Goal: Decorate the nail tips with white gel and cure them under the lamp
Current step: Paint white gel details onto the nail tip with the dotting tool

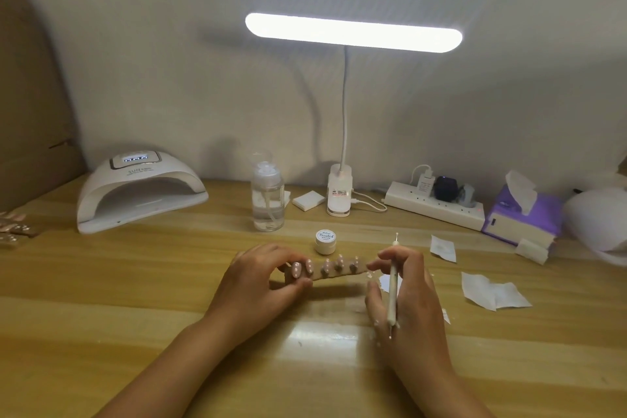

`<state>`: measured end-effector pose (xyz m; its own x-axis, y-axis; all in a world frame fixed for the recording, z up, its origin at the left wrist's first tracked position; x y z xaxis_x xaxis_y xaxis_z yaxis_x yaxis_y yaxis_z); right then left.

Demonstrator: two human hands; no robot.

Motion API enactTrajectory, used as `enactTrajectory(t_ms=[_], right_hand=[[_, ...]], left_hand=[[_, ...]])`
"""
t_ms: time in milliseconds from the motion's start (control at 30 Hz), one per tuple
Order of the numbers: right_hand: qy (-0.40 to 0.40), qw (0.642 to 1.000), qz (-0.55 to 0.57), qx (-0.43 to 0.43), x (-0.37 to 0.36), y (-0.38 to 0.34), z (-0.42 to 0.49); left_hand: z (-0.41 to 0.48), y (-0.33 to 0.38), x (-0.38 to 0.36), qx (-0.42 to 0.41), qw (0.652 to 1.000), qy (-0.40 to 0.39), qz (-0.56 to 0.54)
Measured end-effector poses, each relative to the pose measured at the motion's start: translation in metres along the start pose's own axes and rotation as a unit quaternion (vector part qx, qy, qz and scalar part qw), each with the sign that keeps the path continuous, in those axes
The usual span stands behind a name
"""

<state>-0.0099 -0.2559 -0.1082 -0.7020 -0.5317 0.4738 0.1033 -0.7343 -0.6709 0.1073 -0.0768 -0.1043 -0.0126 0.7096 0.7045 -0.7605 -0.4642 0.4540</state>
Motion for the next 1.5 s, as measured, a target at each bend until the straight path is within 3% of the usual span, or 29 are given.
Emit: enactTrajectory(t_ms=[133,267,633,767,1000,1133,1333,1500], right_hand=[[-0.032,0.999,-0.018,0.004,-0.002,-0.005,-0.001],[-0.054,0.996,-0.062,0.043,-0.006,-0.016,-0.005],[-0.015,0.998,-0.013,-0.067,0.003,-0.009,-0.001],[-0.007,0.996,0.04,-0.084,0.008,-0.009,0.0],[-0.059,0.992,0.07,-0.088,0.027,-0.006,0.02],[-0.041,0.983,0.118,-0.135,0.057,0.004,0.039],[-0.155,0.978,0.005,-0.142,0.085,0.037,0.06],[-0.225,0.948,-0.2,-0.103,0.082,0.054,0.066]], left_hand=[[0.002,-0.014,0.0,0.084,0.996,0.021,-0.023],[0.004,-0.016,-0.005,0.123,0.992,-0.01,-0.016],[0.002,-0.011,-0.008,0.107,0.993,-0.047,0.016],[0.001,-0.013,-0.008,0.113,0.992,-0.048,-0.021],[0.002,-0.018,-0.007,0.147,0.985,-0.035,-0.083],[0.001,-0.017,-0.01,0.132,0.983,-0.058,-0.113],[0.001,-0.013,-0.012,0.103,0.988,-0.074,-0.085],[0.0,-0.011,-0.012,0.092,0.991,-0.085,-0.047]])
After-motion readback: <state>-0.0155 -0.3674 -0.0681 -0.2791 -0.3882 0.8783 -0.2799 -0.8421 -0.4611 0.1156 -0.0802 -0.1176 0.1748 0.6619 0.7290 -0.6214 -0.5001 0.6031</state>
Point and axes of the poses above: each hand's wrist, its own z-axis towards the middle knuckle, its own x-axis out of the back of the hand, y = z × x, the point moved 3 cm from there along z, towards the middle knuckle, and after that the axes turned 4 degrees about -x, right-handed, at the moved point
